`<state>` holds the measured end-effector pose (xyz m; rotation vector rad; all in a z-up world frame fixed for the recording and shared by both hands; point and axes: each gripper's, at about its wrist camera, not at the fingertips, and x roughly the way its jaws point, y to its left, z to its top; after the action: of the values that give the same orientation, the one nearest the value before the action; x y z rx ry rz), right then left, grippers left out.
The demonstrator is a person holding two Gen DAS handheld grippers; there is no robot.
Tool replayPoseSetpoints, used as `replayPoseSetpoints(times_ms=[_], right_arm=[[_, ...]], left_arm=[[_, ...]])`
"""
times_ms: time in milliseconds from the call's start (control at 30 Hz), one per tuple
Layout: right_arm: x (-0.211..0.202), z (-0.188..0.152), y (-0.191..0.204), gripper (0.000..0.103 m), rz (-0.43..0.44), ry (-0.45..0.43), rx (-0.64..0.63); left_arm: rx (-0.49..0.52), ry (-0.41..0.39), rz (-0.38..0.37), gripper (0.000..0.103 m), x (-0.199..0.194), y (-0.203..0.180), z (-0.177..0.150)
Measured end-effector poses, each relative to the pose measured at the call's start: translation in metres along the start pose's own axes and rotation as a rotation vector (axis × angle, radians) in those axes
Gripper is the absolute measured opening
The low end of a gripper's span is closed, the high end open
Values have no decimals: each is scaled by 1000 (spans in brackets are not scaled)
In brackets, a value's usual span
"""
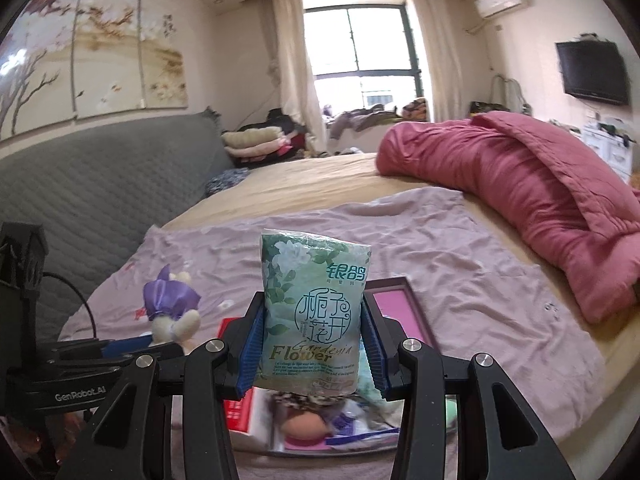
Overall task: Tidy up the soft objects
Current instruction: 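Carry the plush doll in left tool and tissue packet in right tool over the tray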
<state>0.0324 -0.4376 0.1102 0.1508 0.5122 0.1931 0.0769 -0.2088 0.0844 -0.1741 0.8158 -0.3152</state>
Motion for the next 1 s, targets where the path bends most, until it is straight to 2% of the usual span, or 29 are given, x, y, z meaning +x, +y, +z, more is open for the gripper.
replayPoseSetpoints(times_ms=[200,333,533,733,1000], right_arm=[[-9,-1,-21,46,-56,-21,22],[-12,-4,-33,46,-125,-28,31],[-10,-12,-53,46,-147,-13,66],[8,-28,-62,46,-148,48,65],[51,-58,-44,46,-77,174,-26]], left_arm=[[34,2,0,43,4,-13,2],[46,7,-9,43,7,-18,6],[71,48,-26,43,24,-30,6],[120,116,-21,43,59,-47,2],[143,232,-34,44,114,-52,3]])
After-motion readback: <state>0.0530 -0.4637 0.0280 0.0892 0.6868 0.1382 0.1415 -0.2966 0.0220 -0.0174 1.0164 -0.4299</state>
